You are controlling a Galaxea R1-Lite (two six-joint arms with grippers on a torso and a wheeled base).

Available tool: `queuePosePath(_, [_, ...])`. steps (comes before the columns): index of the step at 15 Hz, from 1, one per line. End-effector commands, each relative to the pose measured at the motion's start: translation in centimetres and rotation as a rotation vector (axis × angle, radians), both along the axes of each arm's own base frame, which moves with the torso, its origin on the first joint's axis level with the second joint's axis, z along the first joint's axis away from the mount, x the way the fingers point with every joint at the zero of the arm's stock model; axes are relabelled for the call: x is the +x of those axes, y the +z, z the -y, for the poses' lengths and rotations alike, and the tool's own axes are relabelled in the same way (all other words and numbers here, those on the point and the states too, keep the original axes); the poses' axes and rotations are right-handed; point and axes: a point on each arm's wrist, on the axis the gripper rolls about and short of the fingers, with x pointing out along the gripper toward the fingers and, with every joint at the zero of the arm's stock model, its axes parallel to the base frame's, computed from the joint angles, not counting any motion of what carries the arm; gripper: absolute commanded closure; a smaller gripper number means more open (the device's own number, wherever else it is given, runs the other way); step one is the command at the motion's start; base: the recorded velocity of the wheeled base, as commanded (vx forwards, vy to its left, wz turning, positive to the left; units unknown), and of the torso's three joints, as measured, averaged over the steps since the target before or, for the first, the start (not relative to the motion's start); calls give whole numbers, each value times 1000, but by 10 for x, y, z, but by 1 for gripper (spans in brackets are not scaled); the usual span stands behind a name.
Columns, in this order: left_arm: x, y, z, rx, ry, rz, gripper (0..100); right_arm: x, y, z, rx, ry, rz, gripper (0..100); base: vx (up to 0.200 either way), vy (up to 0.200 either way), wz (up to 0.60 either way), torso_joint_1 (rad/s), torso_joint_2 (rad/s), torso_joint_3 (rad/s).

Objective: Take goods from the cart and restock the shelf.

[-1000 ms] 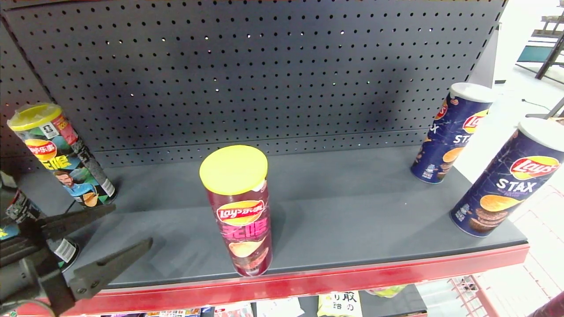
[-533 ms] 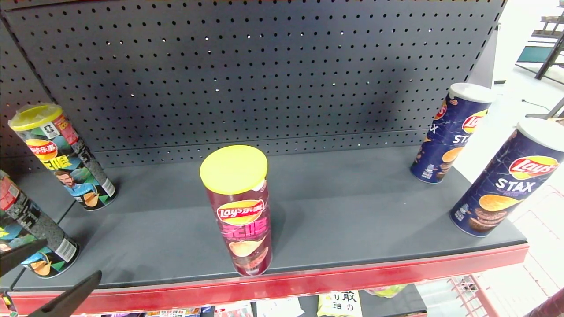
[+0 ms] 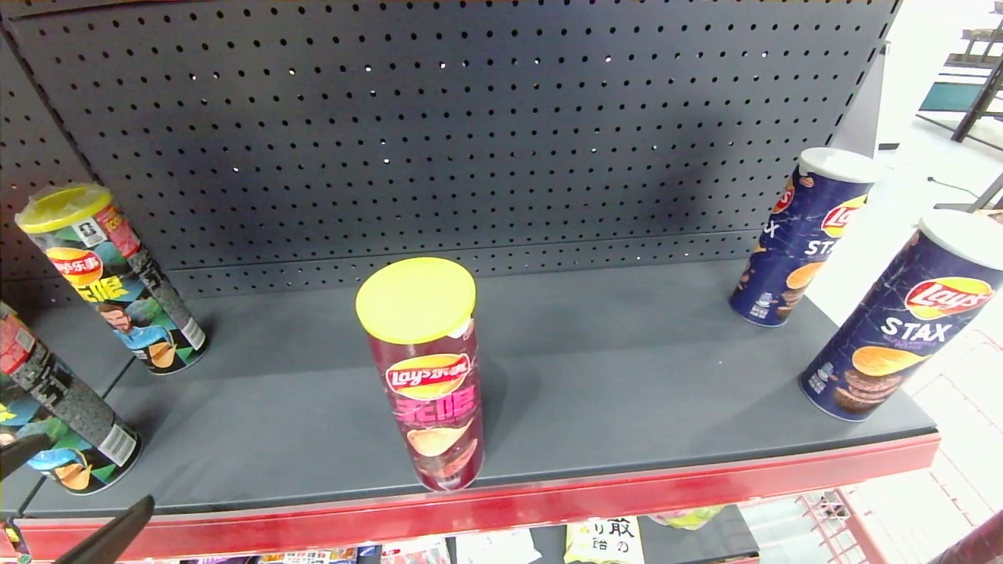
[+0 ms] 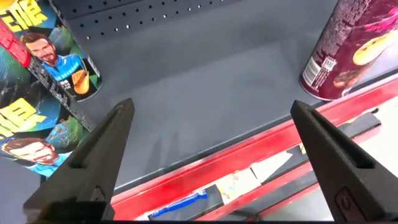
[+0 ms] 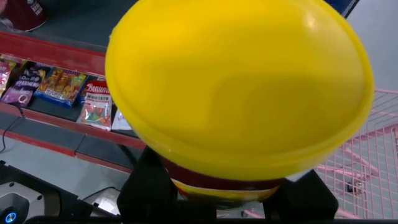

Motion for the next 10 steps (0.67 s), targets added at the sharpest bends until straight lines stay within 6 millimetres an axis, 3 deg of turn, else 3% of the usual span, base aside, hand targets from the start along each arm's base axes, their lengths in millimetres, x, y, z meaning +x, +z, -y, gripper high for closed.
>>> queuePosePath(1, [-1, 1, 0, 1, -3, 7, 0, 0, 2, 0, -1, 1, 8, 100, -200, 0, 0, 2, 2, -2])
queuePosePath(3, [-1, 1, 0, 0, -3, 8, 0, 0, 6, 0, -1, 1, 17, 100, -200, 0, 0, 10, 5, 0])
queuePosePath(9, [-8, -9, -1, 25, -10, 21, 0, 8, 42, -1, 6, 28, 69, 100, 0, 0, 0, 0, 0, 0])
queuePosePath(10, [-10, -10, -1, 25, -11, 27, 0, 9, 44, -1, 7, 38, 69, 100, 0, 200, 0, 17, 2, -2])
